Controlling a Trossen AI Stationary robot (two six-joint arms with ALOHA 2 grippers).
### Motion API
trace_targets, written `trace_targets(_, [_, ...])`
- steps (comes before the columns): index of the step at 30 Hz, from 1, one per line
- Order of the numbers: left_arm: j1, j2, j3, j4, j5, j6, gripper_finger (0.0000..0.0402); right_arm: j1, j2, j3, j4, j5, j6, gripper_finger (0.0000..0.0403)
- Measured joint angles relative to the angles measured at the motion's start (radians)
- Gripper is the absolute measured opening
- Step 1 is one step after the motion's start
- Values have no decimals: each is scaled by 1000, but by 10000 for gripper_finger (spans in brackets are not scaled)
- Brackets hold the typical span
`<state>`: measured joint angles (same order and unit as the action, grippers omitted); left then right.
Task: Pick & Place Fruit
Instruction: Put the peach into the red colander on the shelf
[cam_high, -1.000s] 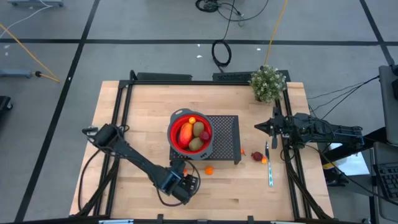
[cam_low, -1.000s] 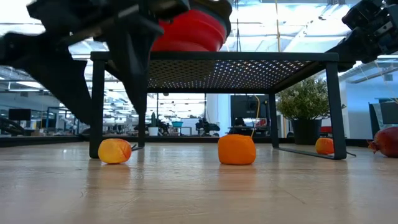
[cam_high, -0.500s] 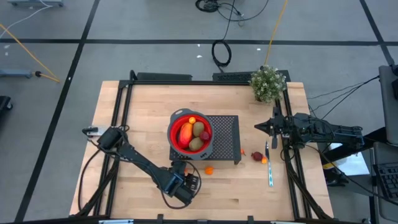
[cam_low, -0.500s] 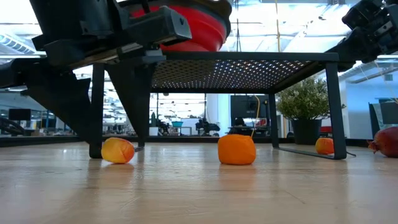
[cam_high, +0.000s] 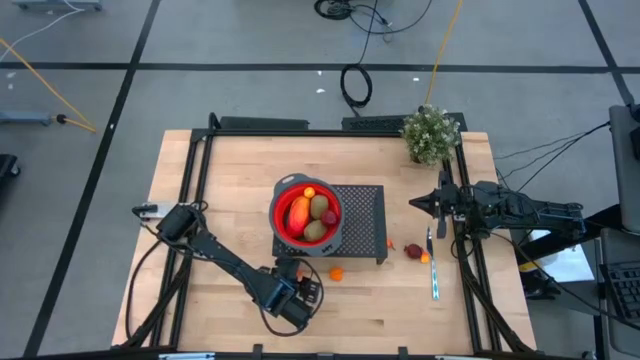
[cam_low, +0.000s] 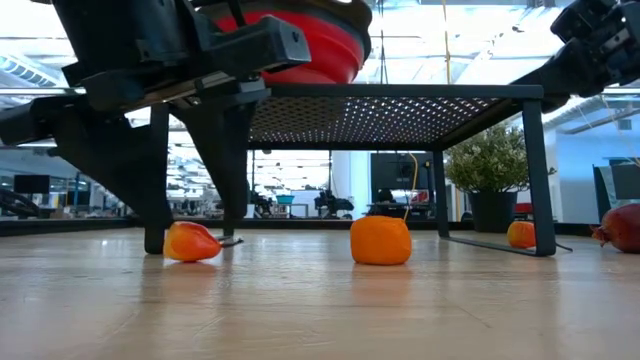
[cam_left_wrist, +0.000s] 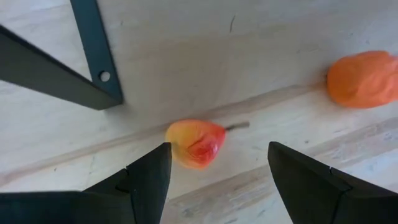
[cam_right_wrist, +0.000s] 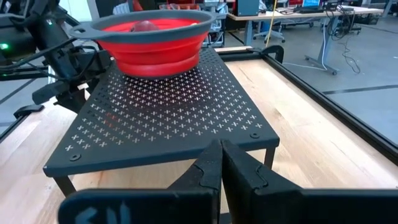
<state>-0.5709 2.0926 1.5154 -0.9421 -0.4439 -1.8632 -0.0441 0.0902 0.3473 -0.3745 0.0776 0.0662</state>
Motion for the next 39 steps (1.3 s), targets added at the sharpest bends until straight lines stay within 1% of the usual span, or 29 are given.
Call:
trace_targets(8, [3,28,0,12,0,37,269,0,0,0,4,0,0,0])
trace_targets(21, [6,33,0,21,-7,56,269,0,0,0,4,0,0,0])
trace_targets(28, [6,33,0,138,45,68,269,0,0,0,4,0,0,0])
trace_targets(32, [4,33,16,133,95,44,268,0,0,0,3,0,0,0])
trace_targets(35, [4,33,34,124,91,47,268,0,0,0,3,0,0,0])
trace_targets(39, [5,33,61,98,58,52,268,0,0,0,3,0,0,0])
